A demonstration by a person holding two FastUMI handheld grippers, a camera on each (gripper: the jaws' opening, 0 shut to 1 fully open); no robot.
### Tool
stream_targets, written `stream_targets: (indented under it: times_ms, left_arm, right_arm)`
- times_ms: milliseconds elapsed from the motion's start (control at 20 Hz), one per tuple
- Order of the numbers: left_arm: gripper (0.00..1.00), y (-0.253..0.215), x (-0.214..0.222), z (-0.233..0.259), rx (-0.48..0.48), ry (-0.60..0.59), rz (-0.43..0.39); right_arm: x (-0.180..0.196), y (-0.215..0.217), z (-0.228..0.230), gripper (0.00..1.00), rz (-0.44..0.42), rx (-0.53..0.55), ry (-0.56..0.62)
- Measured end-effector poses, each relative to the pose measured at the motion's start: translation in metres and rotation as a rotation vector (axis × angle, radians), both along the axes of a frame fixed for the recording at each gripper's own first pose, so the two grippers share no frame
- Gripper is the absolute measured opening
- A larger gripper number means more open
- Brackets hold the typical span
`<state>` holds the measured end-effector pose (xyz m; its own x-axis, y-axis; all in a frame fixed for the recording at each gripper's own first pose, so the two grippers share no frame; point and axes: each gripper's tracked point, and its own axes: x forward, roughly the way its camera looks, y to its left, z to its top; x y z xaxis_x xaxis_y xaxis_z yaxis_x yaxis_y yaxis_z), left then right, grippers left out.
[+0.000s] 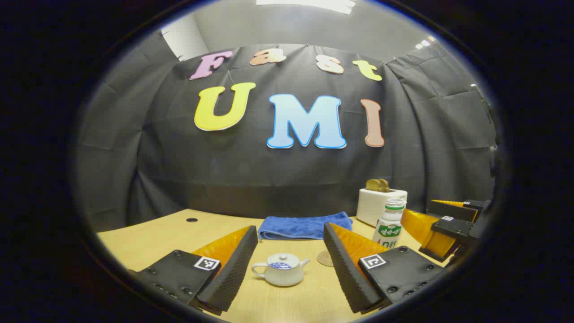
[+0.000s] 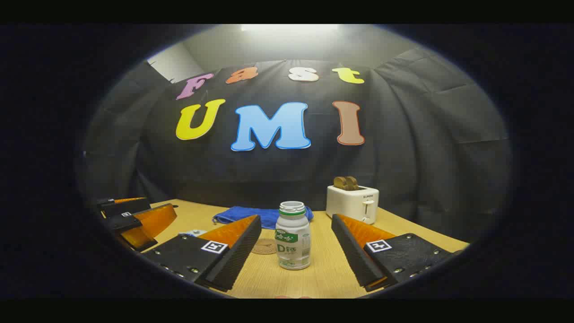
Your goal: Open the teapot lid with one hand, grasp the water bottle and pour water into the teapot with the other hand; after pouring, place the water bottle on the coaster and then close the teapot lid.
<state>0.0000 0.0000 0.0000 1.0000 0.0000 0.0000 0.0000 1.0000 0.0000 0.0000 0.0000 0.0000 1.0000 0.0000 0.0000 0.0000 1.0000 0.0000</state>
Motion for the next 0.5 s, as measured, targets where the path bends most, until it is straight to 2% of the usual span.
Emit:
stream_targets:
  times_ms: [200,500]
  left_arm:
    - [1.00,-0.001,0.013,-0.018,0.015,0.040,0.001]
    - [0.99,-0.004,0.034,-0.037,0.031,0.072,0.002]
  right_arm:
    - [0.007,-0.003,-0.015,0.96,0.006,0.050,0.039]
    - [0.013,-0.006,-0.024,0.96,0.005,0.037,0.048]
